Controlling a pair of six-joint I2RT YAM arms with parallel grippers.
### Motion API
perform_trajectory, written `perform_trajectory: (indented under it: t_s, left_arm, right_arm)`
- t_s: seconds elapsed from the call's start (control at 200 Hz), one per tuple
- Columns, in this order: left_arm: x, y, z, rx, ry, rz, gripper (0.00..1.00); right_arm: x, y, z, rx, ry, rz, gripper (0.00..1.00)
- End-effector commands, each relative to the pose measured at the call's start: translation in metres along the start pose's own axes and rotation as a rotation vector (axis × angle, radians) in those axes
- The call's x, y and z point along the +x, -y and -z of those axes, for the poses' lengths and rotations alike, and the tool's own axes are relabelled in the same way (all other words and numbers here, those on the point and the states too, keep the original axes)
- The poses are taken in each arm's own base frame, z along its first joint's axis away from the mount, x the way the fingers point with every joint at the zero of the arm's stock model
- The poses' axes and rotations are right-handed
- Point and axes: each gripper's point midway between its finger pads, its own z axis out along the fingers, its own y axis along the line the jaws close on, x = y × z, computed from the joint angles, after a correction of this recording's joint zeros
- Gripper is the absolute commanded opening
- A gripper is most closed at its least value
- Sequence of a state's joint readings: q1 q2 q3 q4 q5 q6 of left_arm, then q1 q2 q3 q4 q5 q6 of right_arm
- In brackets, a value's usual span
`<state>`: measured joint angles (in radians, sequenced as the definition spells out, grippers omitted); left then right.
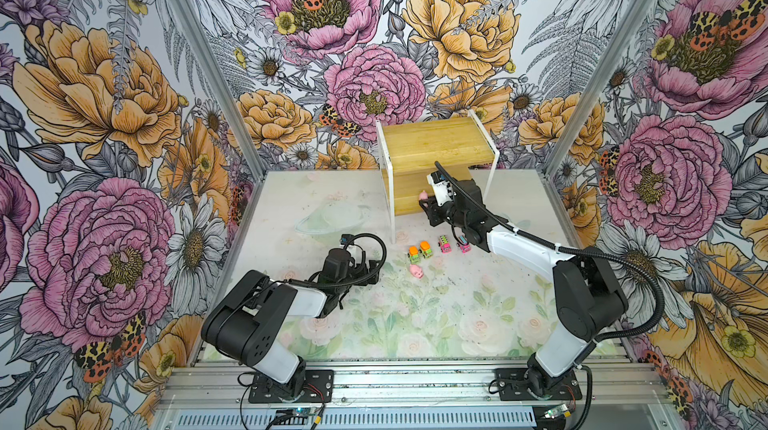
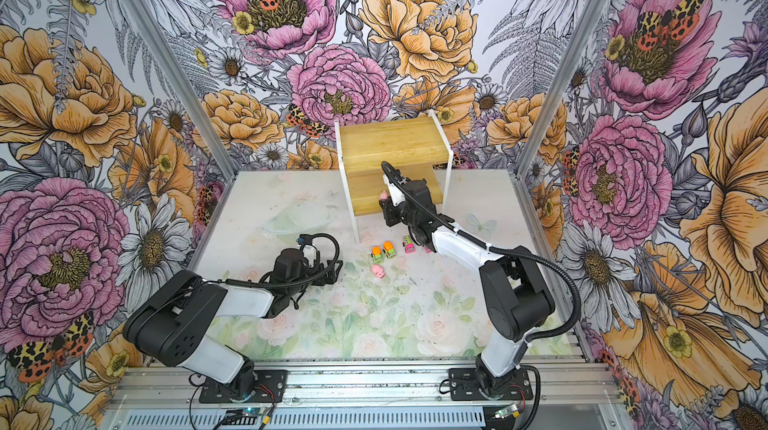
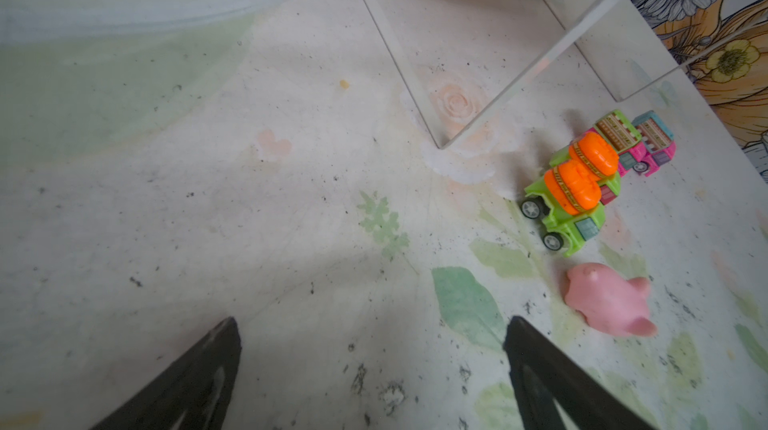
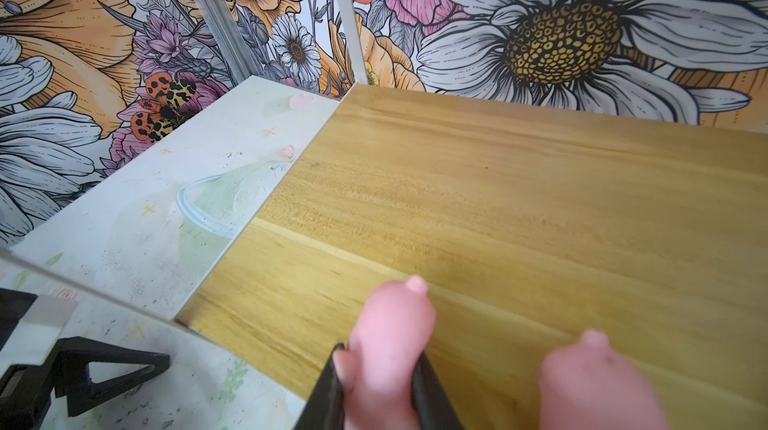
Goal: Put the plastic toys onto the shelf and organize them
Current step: 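Lower the pig onto the lower shelf, open and withdraw the right gripper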
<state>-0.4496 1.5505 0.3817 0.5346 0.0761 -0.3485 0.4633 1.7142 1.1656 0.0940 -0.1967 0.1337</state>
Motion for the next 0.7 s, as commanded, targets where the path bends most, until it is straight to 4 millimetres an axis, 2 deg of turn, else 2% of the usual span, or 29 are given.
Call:
perform_trajectory:
  t_s: [0.0, 0.215, 0.49, 0.695]
  left_arm:
    - [-0.004, 0.005, 0.000, 0.008, 0.005, -0.024, 0.99]
    - [-0.004, 0.005, -0.001, 0.005, 0.005, -0.026, 0.99]
    - [-0.003, 0.004, -0.001, 0.004, 0.003, -0.025, 0.99]
    - [-0.004, 0.004, -0.001, 0.004, 0.003, -0.025, 0.99]
  right_arm:
    - [-0.010, -0.001, -0.004, -0.016, 0.016, 0.024, 0.25]
    - [-0.005, 0.000, -0.005, -0.010, 0.004, 0.026, 0.27]
    - [0.003, 0.003, -0.005, 0.003, -0.012, 0.025, 0.42]
    - [-0.003, -0.002, 0.003, -0.011, 0.004, 0.030, 0.48]
